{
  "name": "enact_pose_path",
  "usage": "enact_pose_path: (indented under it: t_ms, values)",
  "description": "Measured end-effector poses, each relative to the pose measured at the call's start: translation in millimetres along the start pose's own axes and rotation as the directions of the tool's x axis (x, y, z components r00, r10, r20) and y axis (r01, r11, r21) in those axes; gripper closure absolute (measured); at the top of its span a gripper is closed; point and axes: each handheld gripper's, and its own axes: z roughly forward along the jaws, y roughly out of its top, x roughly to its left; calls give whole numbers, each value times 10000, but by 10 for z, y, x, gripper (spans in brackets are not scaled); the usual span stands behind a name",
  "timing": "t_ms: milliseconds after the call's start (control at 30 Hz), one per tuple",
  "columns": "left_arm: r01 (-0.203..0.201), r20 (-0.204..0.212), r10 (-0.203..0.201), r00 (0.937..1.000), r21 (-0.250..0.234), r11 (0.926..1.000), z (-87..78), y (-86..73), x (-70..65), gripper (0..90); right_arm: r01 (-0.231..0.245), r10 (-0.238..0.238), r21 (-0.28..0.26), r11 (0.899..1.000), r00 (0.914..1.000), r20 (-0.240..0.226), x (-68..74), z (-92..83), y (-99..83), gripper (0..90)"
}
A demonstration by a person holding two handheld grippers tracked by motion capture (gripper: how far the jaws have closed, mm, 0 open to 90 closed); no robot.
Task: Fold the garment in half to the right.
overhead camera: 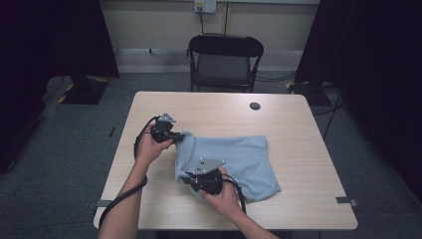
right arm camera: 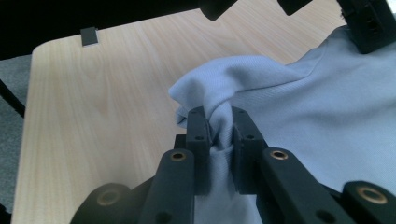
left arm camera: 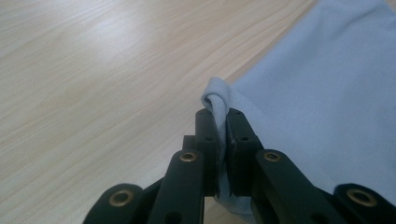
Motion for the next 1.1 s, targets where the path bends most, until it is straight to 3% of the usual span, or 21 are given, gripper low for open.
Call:
enact_pose_path:
  t_ms: [267, 833, 1100]
  values:
    - [149, 32, -148, 9999, -100, 9998, -70, 15, 12, 856, 18, -19, -134, 9999, 10000, -88, 18, -32, 48, 800]
    - [-21, -103, 16, 9999, -415, 9991, -221, 142, 6, 856, -145, 135, -414, 9990, 9996, -237, 24, -67, 166, 799]
    - [100, -179, -112, 9998, -633, 9979, -289, 157, 21, 856, -221, 206, -601, 9979, 9995, -258, 30, -68, 216, 799]
